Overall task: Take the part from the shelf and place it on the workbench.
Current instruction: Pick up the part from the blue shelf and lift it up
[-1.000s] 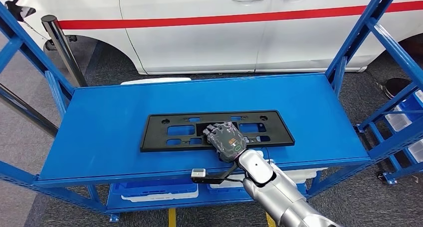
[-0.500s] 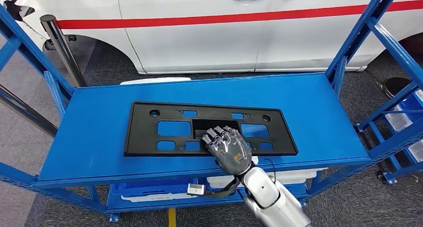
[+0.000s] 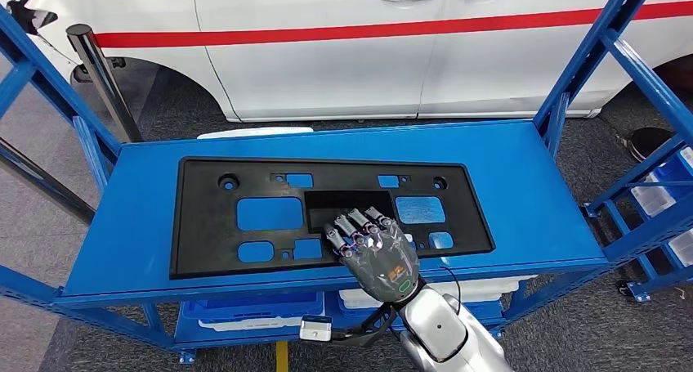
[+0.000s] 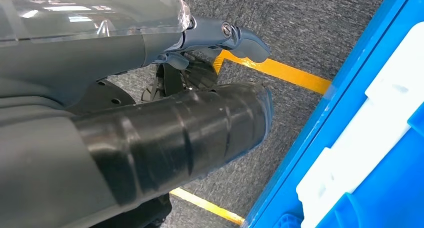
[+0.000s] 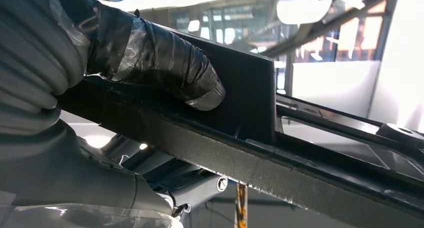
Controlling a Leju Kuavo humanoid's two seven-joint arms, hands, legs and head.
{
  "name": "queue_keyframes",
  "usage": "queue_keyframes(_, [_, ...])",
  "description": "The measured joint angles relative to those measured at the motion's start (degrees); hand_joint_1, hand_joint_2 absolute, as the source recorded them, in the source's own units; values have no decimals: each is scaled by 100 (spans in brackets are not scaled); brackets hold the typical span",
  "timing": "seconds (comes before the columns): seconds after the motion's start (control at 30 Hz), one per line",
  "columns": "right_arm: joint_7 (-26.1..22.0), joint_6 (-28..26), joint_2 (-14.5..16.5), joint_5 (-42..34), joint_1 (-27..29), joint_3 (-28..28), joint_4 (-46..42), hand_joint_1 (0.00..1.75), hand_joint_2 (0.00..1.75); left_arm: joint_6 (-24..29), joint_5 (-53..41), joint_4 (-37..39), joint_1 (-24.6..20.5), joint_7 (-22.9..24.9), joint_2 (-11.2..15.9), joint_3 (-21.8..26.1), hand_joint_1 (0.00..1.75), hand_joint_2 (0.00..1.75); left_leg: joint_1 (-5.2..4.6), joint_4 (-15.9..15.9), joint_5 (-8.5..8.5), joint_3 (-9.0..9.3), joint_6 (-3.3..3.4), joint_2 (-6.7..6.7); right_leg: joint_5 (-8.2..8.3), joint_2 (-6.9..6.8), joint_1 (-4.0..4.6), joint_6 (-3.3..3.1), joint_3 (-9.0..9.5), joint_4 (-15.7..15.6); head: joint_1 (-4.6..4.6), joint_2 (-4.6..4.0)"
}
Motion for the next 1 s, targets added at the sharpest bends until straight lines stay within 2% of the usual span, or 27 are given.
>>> queue_keyframes(0.73, [-10, 0, -188, 0, -91, 258, -404, 175, 175, -85, 0, -1, -12, 1, -3, 12, 0, 0, 0, 0, 0, -1, 0, 0, 0, 0, 0, 0, 0, 0, 0, 0])
queue_keyframes(0.87, [-10, 0, -218, 0, -147, 335, -456, 175, 175, -159, 0, -1, -16, 1, -17, 12, 0, 175, 0, 0, 0, 0, 0, 0, 0, 0, 0, 0, 0, 0, 0, 0])
queue_keyframes(1.0, [4, 0, -293, 0, -176, 417, -492, 175, 175, -314, 0, -1, -24, 270, -128, 12, 0, 175, -4, 1, 0, 0, 0, 0, 0, -2, -4, 0, 1, -1, -1, 0])
